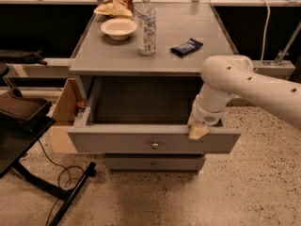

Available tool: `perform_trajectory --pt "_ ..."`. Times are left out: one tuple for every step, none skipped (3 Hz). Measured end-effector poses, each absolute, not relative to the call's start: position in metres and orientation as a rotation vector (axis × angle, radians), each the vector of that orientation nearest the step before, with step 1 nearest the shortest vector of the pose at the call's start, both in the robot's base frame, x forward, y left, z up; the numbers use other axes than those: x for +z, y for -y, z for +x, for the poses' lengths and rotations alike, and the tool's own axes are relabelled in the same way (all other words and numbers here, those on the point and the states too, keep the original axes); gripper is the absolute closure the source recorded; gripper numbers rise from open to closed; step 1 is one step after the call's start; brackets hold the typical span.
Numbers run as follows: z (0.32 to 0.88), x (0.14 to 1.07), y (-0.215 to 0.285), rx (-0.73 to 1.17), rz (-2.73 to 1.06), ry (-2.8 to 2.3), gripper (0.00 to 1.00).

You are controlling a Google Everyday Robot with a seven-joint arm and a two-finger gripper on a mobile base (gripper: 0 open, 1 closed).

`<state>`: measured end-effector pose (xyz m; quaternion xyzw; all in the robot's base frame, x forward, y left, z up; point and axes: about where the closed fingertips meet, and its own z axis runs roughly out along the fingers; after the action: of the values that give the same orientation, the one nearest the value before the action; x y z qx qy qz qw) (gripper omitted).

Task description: Open top drawer

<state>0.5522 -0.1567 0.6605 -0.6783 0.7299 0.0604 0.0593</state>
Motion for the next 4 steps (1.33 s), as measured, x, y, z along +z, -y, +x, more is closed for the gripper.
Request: perform_trajectory --pt "0.534 0.667 0.162 0.196 -2.056 -2.218 1.00" --pt "0.534 0.672 0.162 0.196 -2.056 -2.218 1.00" --pt "0.518 0.677 0.165 0.197 -2.056 -2.206 1.00" --pt "0.518 0.677 0.165 0.197 -2.056 -2.206 0.82"
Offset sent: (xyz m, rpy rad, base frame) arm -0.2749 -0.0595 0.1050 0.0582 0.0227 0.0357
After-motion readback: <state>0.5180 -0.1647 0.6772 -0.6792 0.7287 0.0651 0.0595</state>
